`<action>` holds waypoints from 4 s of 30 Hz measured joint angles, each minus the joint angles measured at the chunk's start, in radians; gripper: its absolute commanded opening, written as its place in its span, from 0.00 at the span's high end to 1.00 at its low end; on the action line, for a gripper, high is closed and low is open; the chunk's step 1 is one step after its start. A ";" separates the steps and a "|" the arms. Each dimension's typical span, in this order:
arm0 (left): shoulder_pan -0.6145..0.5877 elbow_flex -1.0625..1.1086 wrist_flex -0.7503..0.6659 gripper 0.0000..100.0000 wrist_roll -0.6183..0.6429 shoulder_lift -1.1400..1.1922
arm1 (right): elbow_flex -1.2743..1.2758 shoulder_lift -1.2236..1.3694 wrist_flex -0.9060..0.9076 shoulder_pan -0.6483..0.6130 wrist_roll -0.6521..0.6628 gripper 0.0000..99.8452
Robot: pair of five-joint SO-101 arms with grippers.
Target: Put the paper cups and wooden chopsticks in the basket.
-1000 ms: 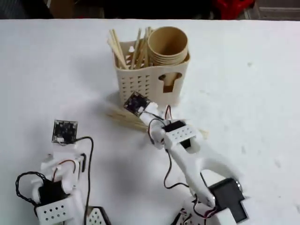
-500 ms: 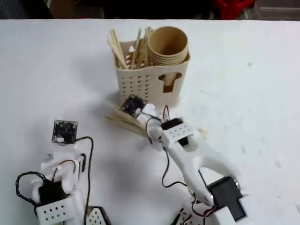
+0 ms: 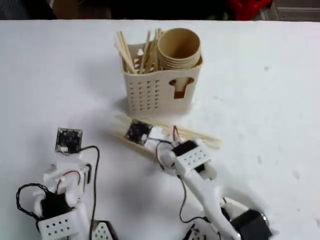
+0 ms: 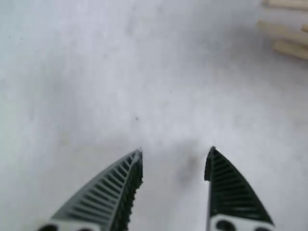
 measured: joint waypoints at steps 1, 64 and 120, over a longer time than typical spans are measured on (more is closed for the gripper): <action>0.000 0.000 0.000 0.78 0.000 0.000 | 0.000 -0.029 0.008 0.002 0.000 0.98; 0.000 0.000 0.000 0.78 0.000 0.000 | 0.035 0.278 -0.697 0.249 -0.356 0.97; 0.000 0.000 0.000 0.78 0.000 0.000 | -0.011 0.028 -0.118 0.230 0.061 0.80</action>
